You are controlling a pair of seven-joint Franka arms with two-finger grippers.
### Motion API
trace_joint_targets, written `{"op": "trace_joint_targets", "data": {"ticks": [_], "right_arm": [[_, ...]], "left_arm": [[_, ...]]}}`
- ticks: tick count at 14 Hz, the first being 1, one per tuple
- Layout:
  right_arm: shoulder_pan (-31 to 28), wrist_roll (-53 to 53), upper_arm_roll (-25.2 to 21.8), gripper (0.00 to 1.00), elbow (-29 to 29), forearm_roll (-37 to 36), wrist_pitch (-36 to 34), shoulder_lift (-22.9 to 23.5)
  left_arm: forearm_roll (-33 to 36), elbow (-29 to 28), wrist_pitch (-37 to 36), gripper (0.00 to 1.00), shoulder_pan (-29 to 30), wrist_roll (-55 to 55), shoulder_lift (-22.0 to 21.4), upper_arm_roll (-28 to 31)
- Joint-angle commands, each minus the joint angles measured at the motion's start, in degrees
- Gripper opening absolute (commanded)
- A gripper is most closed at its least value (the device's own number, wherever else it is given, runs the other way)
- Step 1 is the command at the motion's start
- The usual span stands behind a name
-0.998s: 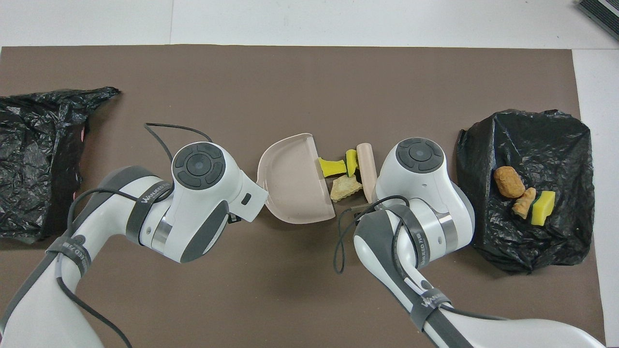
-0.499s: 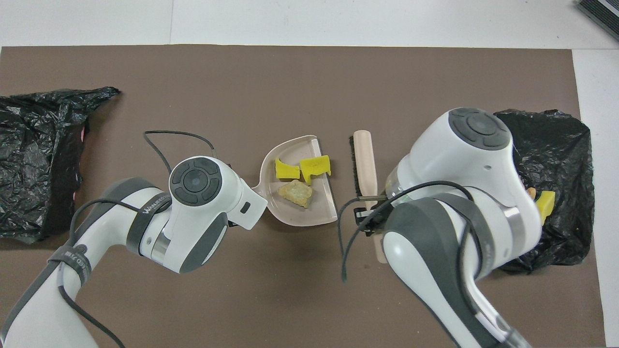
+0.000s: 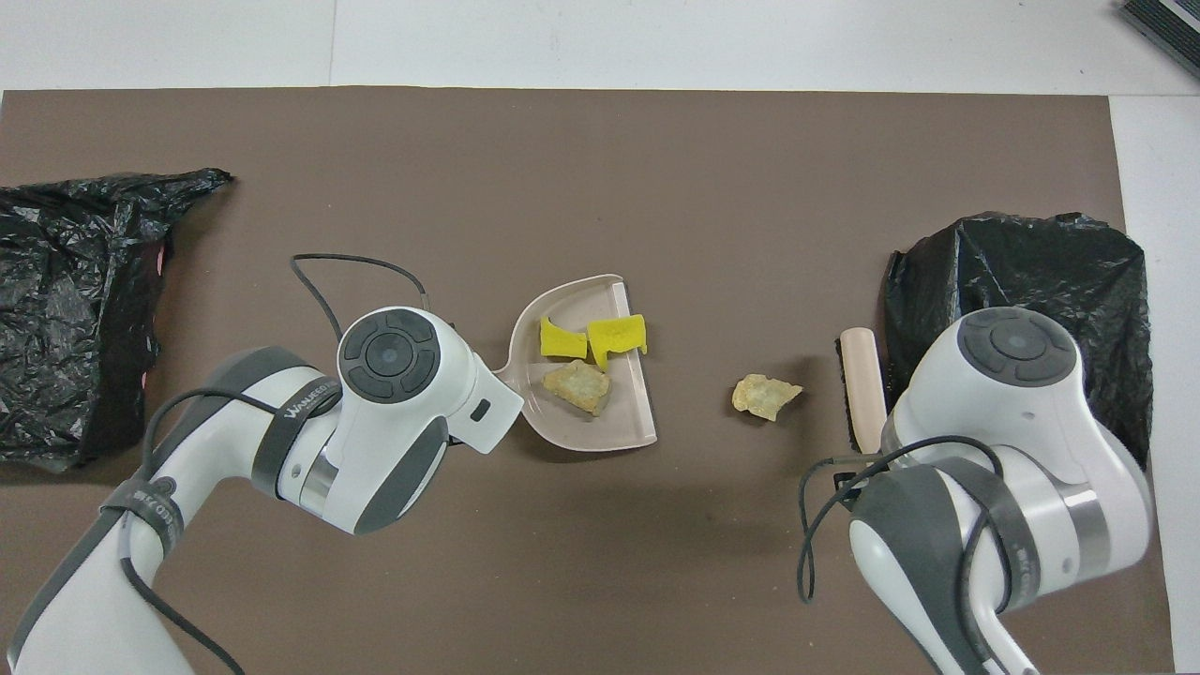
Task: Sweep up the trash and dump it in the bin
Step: 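Sweep the yellow scraps into the dustpan with the right gripper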
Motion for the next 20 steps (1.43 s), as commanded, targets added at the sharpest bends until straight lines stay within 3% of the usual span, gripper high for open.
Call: {"op": "trace_joint_targets", "data": {"ticks": [1, 9, 13, 16, 20], "right_arm": [[0.65, -1.0, 1.04, 0.0, -5.85, -0.06, 5.72, -1.43], [12.59, -1.61, 1.04, 0.0, -6.48, 22.86, 18.66, 3.4], [13.49, -3.2, 1.47, 0.0, -3.77, 39.12, 21.74, 5.07], [15.42, 0.84, 1.48, 0.0, 1.24, 38.1, 19.91, 5.87], [14.37, 1.2, 0.6, 0.0, 3.97, 28.62, 11.13, 0.86]], "left_arm": [[2.84, -1.39, -3.93, 0.0, -3.26, -1.06, -2.21, 0.6], [3.11, -2.88, -3.85, 0.0, -5.11, -9.07, -3.62, 0.43], [3.11, -6.48, 0.61, 0.0, -4.85, -9.07, -4.94, 0.34], [2.77, -7.46, 3.97, 0.0, -2.58, -8.54, -4.68, 0.25], [0.41, -3.78, 4.33, 0.0, 1.38, -4.34, -2.14, 0.25]]}}
